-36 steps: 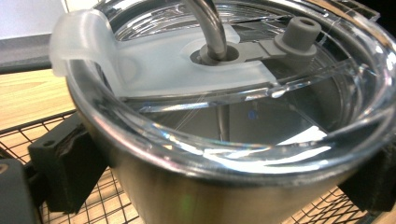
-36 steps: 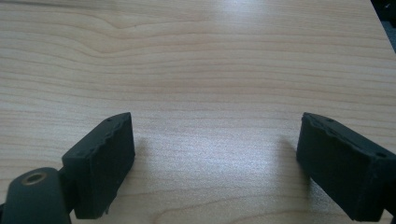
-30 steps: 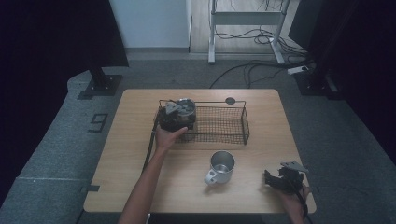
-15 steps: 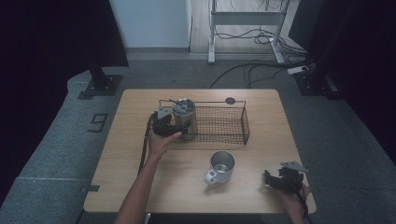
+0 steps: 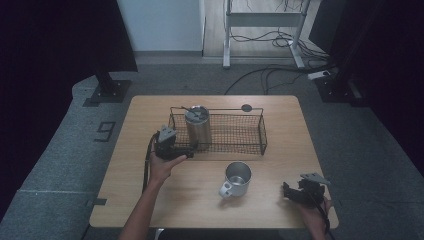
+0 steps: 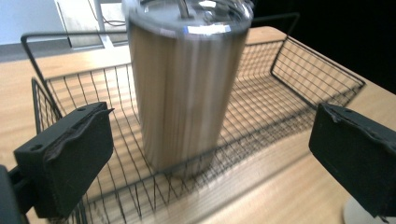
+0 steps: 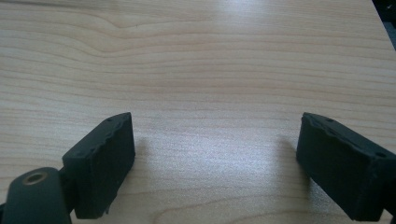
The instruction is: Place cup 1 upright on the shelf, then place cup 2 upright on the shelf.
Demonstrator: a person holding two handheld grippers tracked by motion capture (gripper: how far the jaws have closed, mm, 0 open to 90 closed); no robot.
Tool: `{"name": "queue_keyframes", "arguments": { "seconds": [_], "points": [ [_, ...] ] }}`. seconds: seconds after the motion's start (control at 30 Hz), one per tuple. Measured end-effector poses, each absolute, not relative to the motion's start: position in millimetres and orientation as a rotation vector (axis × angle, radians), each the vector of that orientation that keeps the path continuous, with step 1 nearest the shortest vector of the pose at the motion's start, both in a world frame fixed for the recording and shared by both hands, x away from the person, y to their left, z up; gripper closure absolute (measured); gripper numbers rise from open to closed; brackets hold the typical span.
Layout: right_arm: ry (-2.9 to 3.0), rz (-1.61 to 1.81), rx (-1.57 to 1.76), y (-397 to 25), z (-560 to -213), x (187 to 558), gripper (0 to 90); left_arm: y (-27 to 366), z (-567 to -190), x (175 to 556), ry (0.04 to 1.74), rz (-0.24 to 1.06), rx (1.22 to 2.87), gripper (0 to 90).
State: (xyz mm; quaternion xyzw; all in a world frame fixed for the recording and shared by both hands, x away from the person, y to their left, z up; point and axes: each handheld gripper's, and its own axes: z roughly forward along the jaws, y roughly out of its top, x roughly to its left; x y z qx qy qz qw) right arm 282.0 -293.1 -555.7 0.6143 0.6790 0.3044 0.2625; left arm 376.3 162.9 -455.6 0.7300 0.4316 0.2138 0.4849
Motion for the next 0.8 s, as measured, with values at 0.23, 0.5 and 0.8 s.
{"name": "queue_keyframes", "arguments": {
  "seconds": [0.23, 0.5, 0.8],
  "points": [
    [1.85, 0.832, 1.65, -293.7, -555.6, 281.7, 12.4, 178.4, -471.9, 346.4, 1.063, 0.474, 1.797, 1.2],
    [1.852, 0.855, 1.644, -295.9, -555.1, 281.2, 15.3, 186.9, -493.7, 328.9, 1.089, 0.446, 1.806, 2.5],
    [1.826, 0.971, 1.588, -292.8, -544.4, 270.7, 23.3, 189.6, -507.1, 317.1, 1.103, 0.444, 1.84, 2.6]
  ]
}}
